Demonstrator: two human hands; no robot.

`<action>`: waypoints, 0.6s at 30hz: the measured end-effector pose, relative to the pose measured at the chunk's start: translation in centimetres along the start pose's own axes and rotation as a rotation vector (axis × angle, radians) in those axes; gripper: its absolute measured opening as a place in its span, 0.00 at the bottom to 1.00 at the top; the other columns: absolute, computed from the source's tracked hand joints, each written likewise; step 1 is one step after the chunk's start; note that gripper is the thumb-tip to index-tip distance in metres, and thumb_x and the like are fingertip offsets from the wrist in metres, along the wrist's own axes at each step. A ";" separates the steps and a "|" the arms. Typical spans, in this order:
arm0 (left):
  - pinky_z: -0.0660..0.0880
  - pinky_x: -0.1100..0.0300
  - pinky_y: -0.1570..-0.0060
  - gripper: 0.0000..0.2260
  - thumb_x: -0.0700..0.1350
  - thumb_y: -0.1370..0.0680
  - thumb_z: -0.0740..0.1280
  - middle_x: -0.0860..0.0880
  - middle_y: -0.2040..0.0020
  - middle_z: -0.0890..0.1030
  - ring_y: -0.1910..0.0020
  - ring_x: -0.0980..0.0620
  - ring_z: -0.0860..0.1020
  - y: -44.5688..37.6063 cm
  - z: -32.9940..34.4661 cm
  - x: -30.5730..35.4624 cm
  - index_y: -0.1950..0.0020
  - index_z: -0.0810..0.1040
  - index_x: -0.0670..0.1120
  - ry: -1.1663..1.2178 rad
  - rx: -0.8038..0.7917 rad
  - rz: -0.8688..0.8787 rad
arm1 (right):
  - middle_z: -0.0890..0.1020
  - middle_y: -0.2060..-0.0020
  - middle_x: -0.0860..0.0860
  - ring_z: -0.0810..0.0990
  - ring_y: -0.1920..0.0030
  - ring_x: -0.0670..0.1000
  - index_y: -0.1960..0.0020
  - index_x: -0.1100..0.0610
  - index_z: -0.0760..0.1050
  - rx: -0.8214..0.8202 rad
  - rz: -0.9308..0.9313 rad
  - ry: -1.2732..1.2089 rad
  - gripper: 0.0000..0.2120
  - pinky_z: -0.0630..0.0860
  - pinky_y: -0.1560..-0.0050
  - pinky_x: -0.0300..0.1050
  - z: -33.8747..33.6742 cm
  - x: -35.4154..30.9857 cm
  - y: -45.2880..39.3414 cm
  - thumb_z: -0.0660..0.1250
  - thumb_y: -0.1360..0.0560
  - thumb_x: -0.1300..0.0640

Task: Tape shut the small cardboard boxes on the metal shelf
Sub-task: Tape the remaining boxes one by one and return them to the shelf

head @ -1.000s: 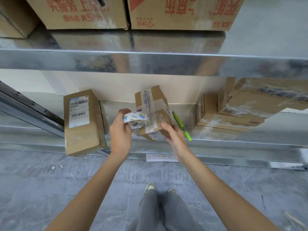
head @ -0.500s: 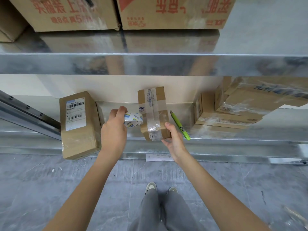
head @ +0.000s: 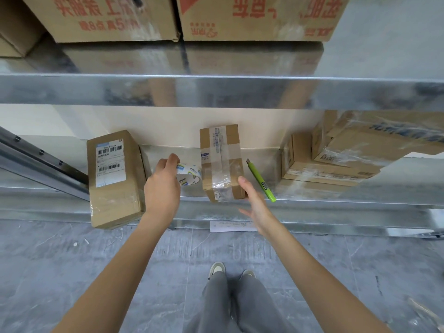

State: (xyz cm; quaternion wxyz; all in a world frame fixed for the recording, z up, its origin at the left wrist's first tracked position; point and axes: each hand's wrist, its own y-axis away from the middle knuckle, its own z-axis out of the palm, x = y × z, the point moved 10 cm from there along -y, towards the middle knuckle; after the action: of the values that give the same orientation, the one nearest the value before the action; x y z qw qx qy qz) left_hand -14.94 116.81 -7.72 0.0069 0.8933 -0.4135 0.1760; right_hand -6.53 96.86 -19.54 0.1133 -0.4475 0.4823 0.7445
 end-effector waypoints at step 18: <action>0.74 0.53 0.37 0.18 0.37 0.20 0.65 0.43 0.41 0.79 0.48 0.49 0.79 4.0 8.7 -2.7 0.31 0.69 0.38 1.272 -0.109 -0.799 | 0.45 0.22 0.60 0.43 0.22 0.55 0.22 0.65 0.43 0.494 -0.474 1.470 0.54 0.41 0.25 0.62 2.5 -5.8 2.8 0.41 0.31 0.23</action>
State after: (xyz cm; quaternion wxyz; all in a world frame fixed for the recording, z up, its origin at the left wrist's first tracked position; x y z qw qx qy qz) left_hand -16.79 114.77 -17.30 0.3520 0.6997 0.0175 0.6215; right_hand -6.23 99.05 -12.98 0.0177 -0.8747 0.4763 0.0881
